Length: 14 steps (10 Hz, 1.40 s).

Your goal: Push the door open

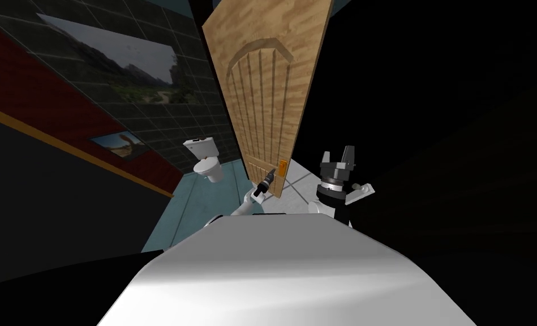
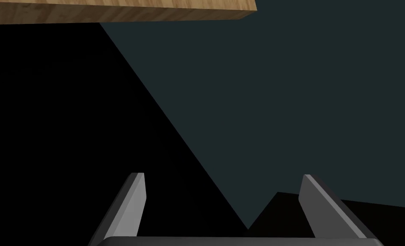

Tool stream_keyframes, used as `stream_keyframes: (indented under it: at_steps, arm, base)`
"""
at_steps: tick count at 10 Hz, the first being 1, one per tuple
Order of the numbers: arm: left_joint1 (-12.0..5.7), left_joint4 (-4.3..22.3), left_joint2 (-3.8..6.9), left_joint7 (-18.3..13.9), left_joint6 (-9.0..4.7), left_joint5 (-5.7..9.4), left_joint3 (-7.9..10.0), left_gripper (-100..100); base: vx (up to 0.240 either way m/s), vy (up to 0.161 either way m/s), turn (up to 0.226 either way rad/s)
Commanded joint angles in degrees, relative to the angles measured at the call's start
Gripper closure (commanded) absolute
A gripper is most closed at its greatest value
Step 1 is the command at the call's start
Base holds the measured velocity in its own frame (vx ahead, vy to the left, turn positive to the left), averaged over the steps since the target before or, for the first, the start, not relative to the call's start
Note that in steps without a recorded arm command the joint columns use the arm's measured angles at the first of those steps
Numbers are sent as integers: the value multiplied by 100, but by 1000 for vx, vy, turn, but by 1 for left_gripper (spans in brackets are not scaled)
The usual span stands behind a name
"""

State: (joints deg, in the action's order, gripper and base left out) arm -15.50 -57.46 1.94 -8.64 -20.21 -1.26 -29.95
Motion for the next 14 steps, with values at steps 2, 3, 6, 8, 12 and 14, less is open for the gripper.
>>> stream_keyframes:
  at_steps: [2,3,6,8,12,14]
  arm:
    - [3,45,0,76,-27,-23,43,-100]
    - [3,65,-49,105,-36,-32,60,-100]
    - [0,118,-330,180,-61,-55,107,-100]
    - [7,60,-250,157,-21,-50,92,100]
    - [7,60,-250,157,-21,-50,92,100]
    - [49,28,-113,190,0,-37,77,100]
  base:
    - [186,-139,-4]
    - [235,-109,-15]
    - [189,-122,-9]
    - [32,-22,3]
    - [-18,14,0]
    - [46,-20,81]
